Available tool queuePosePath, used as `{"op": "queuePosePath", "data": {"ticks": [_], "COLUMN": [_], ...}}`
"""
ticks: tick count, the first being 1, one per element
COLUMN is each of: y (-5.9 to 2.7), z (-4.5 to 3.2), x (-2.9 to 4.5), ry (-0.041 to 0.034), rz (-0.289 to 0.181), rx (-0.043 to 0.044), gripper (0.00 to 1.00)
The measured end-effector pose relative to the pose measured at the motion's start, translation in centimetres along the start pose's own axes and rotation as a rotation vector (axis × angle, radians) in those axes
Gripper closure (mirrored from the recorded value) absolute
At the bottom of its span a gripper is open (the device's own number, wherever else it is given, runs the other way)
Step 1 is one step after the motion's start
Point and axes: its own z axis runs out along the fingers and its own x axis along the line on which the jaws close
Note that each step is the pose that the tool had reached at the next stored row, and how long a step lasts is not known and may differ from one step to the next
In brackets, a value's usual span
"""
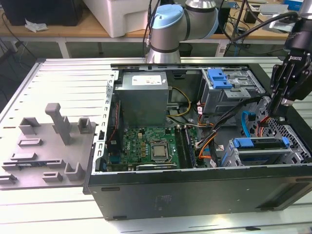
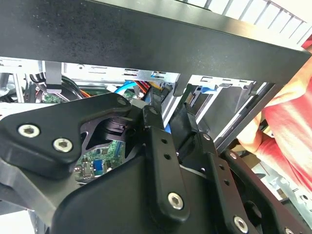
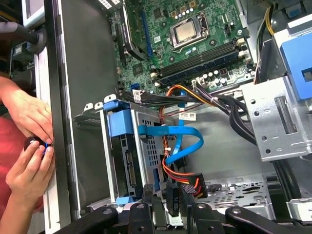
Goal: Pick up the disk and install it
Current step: 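Insert the first disk wire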
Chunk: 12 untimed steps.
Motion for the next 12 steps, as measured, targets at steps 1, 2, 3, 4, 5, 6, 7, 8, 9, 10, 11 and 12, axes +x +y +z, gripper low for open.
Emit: {"op": "queuePosePath", "data": {"ticks": [1, 2, 3, 4, 5, 6, 7, 8, 9, 10, 11, 12], "y": [0.0, -0.01, -0.02, -0.02, -0.03, -0.04, -0.03, -0.03, -0.04, -0.04, -0.04, -0.03], "z": [0.03, 0.07, 0.12, 0.16, 0.22, 0.25, 0.28, 0.27, 0.28, 0.29, 0.29, 0.29], "x": [-0.01, -0.03, -0.06, -0.09, -0.11, -0.13, -0.15, -0.14, -0.14, -0.15, -0.15, -0.17], "ry": [0.0019, 0.0035, 0.0054, 0.0077, 0.011, 0.014, 0.0174, 0.0187, 0.0189, 0.0187, 0.0187, 0.0185], "rz": [0.0, 0.0, 0.0, 0.0, 0.0, 0.001, 0.001, 0.002, 0.002, 0.002, 0.002, 0.002], "rx": [-0.0007, -0.0014, -0.0018, -0.002, -0.0024, -0.0024, -0.0021, -0.0017, -0.0018, -0.0019, -0.002, -0.002], "gripper": [0.65, 0.65, 0.65, 0.65, 0.65, 0.65, 0.65, 0.65, 0.65, 0.65, 0.65, 0.65]}}
